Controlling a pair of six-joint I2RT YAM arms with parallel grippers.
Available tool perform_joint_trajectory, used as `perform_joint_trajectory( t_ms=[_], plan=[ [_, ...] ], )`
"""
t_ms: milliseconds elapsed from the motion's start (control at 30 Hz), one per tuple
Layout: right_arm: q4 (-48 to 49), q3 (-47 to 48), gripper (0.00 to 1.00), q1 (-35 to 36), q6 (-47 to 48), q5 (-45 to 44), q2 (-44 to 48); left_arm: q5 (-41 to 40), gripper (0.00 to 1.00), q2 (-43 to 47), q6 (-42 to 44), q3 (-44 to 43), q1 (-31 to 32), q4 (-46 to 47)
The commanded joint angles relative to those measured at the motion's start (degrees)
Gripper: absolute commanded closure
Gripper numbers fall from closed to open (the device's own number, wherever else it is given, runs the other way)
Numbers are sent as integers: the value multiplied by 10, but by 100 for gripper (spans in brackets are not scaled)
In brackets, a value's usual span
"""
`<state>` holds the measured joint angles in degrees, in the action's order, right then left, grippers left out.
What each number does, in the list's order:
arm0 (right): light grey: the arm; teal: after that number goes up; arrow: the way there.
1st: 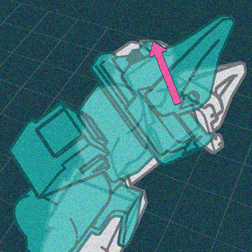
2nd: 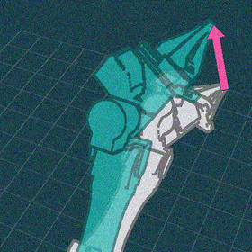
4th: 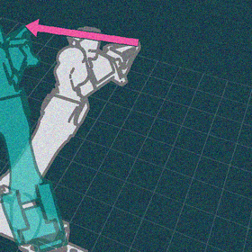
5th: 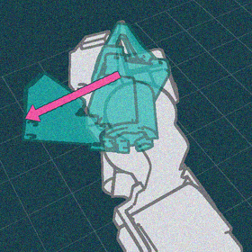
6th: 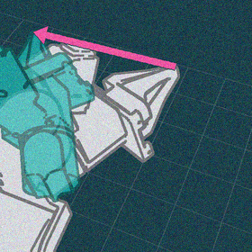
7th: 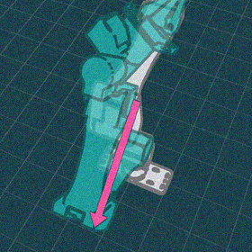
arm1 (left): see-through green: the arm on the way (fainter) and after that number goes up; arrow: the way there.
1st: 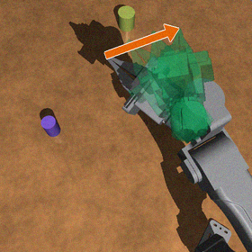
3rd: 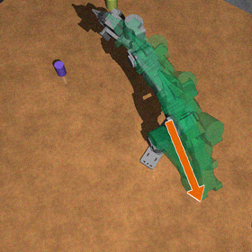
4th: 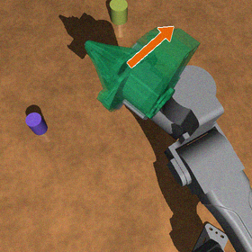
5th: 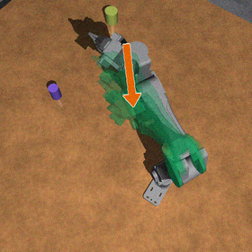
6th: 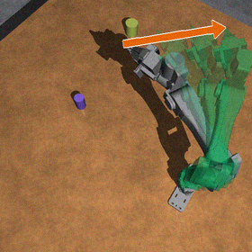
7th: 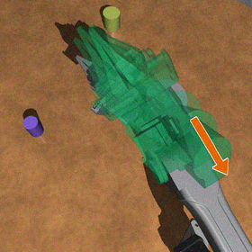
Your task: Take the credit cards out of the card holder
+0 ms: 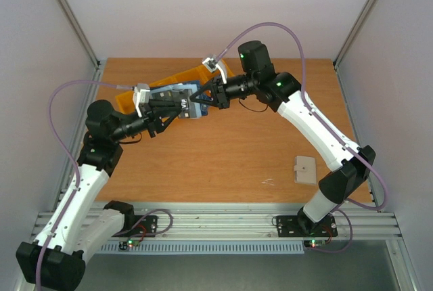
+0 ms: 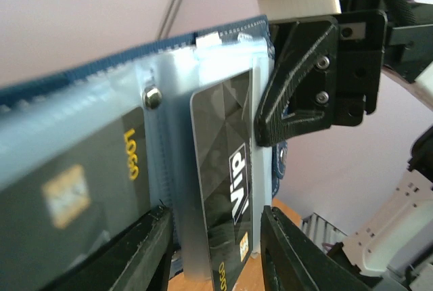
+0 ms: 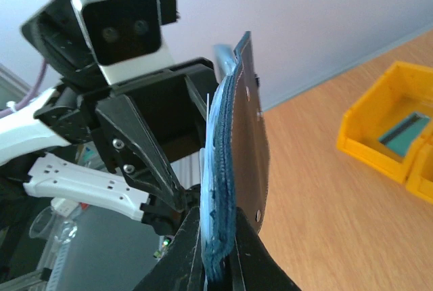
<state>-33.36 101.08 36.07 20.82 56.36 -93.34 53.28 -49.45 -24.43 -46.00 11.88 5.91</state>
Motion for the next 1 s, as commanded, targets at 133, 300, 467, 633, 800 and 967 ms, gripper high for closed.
perform_joint_trajectory(
  t_ms=[133,300,467,633,800,967],
  plan=[
    [40,12,99,22,8,44,5,42,86,-13,-43,-1,10,121],
    [25,7,99,11,11,35,7,59,100,-4,-46,-9,10,111],
    [28,-22,94,-40,-14,44,25,39,100,14,-52,1,-4,85],
    [-27,-11,97,-50,24,62,31,27,100,13,-66,4,-18,84],
    [-38,-18,99,-75,27,61,43,16,100,12,-69,5,-27,77],
    [-29,-34,99,-138,-41,9,47,-68,100,5,-92,-4,-36,58]
  ],
)
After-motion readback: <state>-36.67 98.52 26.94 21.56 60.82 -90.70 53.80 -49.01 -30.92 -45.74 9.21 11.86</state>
